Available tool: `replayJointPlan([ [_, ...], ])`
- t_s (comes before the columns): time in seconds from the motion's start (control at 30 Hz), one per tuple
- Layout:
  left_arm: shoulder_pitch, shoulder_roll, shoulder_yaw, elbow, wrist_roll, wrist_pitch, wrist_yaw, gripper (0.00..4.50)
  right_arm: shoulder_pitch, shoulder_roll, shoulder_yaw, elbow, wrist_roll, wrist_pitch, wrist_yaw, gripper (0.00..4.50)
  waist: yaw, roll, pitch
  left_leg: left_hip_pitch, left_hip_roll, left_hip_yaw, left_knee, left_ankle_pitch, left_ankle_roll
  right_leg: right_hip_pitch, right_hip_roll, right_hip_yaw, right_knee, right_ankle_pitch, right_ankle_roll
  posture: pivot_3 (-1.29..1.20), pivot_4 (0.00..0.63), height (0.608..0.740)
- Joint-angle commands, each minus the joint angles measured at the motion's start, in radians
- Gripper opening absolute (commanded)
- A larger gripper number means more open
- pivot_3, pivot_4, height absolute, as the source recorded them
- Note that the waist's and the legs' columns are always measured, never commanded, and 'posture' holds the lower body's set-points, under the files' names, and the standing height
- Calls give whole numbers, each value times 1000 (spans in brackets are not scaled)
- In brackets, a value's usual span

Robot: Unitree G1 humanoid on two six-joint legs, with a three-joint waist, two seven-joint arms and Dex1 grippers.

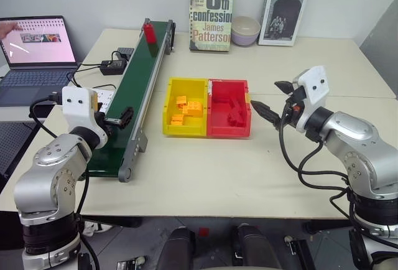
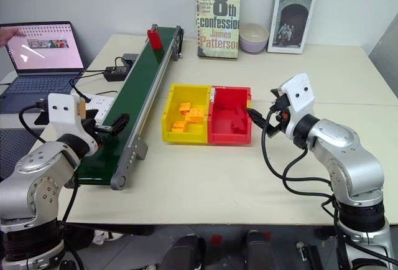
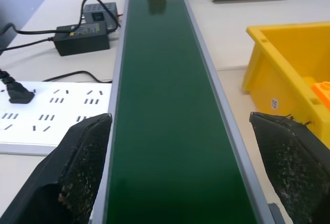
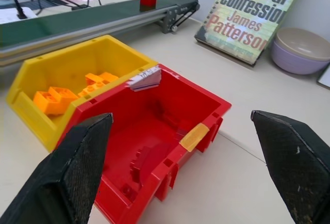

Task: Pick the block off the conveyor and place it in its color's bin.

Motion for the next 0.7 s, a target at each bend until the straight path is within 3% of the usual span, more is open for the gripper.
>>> replayJointPlan([
  [0.03, -8, -12, 21, -51, 0, -22, 27, 4455, 6, -20, -41, -43, 47, -55, 58, 4500, 0, 0, 0, 0, 0, 0, 0, 0, 0, 0, 0, 0, 0, 0, 0, 0, 150, 740],
  [0.23, -10, -26, -1, -40, 16, -44, 38, 4455, 36, -54, -66, -13, 60, -97, 100, 4500, 1, 0, 0, 0, 0, 0, 0, 0, 0, 1, 0, 0, 0, 0, 0, 0, 150, 740],
  [0.37, -3, -19, -2, -47, 22, -48, 32, 4455, 49, -67, -104, 31, -51, -98, -38, 4500, 1, 0, 0, 0, 0, 0, 0, 0, 0, 1, 0, 0, 0, 0, 0, 0, 150, 740],
  [0.5, 10, -10, -24, -52, 44, -57, 27, 4455, 95, 8, -131, -30, -104, -68, -193, 4500, 2, -1, 0, 0, 0, 0, 0, 0, 0, 1, 0, 0, 0, 0, 0, 0, 150, 740],
  [0.7, 3, -22, -21, -47, 37, -57, 36, 4455, 200, 106, -71, -87, -224, -108, -342, 4500, 1, 0, -1, 0, 0, 0, 0, 0, 0, 0, 0, 0, 0, 0, 0, 0, 150, 740],
])
